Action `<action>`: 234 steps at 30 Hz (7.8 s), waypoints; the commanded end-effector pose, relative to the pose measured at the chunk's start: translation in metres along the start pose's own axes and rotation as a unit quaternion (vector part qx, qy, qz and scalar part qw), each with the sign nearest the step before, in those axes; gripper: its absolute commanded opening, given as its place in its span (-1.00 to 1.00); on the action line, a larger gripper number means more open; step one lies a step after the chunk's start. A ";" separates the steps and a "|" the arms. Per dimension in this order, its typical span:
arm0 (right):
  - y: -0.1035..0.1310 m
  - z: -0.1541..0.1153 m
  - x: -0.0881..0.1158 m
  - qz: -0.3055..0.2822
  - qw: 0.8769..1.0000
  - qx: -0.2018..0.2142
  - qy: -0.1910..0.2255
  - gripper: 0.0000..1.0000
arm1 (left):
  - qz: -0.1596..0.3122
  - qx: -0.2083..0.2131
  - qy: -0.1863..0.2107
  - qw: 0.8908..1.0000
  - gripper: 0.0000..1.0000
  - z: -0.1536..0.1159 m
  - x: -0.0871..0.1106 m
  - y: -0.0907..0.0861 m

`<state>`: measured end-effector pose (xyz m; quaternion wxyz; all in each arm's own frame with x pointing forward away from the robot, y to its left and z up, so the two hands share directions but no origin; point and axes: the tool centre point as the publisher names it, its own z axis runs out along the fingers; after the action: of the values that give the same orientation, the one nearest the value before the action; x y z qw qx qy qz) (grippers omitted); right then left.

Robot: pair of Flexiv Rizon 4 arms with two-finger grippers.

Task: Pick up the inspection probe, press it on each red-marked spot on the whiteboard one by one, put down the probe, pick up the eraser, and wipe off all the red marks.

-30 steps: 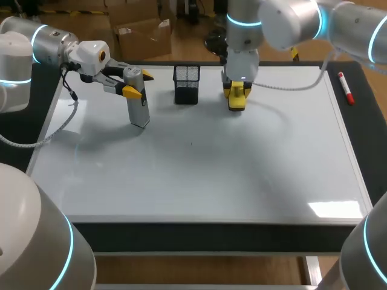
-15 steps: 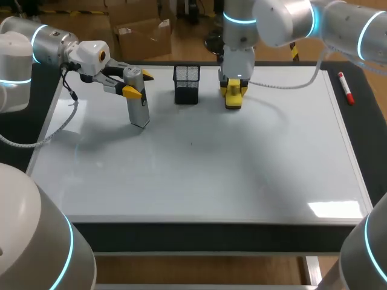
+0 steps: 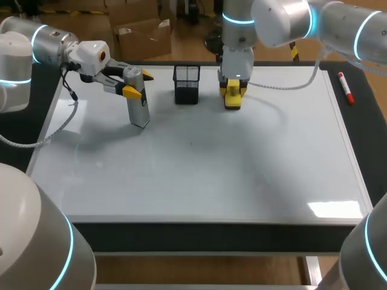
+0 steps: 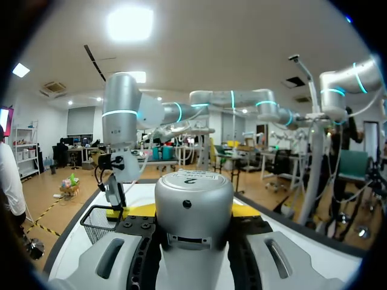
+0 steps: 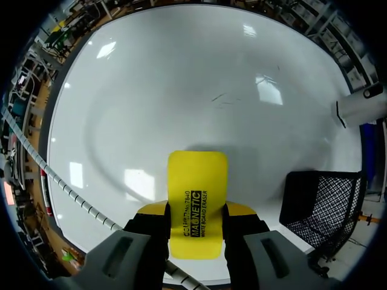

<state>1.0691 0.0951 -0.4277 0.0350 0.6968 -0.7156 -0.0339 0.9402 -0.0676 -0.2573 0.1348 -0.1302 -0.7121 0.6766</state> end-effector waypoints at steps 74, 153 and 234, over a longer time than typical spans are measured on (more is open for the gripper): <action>0.054 -0.145 0.113 0.485 0.829 -0.074 -0.269 1.00 | 0.000 -0.001 0.001 1.000 -1.00 0.000 0.000 -0.002; 0.054 -0.145 0.113 0.485 0.829 -0.074 -0.269 1.00 | 0.059 -0.003 -0.117 0.991 -1.00 0.061 -0.134 -0.116; 0.054 -0.145 0.113 0.485 0.829 -0.074 -0.269 1.00 | 0.000 0.004 -0.172 0.985 -1.00 0.073 -0.183 -0.021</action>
<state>1.0265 -0.0155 -0.2785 -0.0967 0.2177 -0.9377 -0.2529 1.0809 -0.2029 -0.2409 0.0093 -0.0098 -0.7238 0.6899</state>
